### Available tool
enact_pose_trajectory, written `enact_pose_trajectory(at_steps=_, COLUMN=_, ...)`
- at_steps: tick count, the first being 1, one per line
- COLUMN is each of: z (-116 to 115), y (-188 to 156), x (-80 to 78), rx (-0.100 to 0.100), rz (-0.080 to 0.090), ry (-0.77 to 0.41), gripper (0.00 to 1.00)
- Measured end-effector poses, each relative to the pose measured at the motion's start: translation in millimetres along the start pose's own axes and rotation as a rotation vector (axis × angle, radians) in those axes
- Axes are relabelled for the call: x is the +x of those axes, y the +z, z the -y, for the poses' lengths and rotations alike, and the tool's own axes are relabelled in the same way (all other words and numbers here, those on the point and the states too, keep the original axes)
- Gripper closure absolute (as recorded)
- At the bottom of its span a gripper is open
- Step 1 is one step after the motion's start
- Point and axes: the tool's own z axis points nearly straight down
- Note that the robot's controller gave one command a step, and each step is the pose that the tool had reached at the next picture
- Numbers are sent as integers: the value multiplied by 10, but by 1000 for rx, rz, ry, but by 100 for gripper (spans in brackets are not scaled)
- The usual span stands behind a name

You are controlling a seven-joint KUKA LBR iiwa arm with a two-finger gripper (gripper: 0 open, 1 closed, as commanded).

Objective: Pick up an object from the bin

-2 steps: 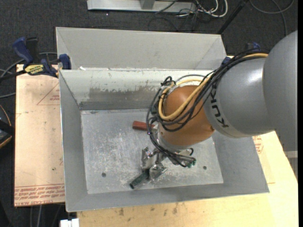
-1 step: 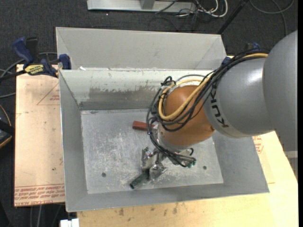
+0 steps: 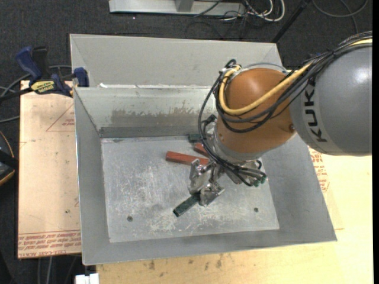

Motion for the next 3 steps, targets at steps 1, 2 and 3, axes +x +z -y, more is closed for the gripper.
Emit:
enact_pose_trajectory(at_steps=1, z=0, y=0, x=0, rx=0, rz=0, ry=0, gripper=100)
enact_pose_trajectory(at_steps=2, z=338, y=483, x=86, rx=3, rz=6, ry=-39, gripper=100)
enact_pose_trajectory(at_steps=3, z=622, y=-1071, x=-119, rx=4, rz=10, ry=369, gripper=100)
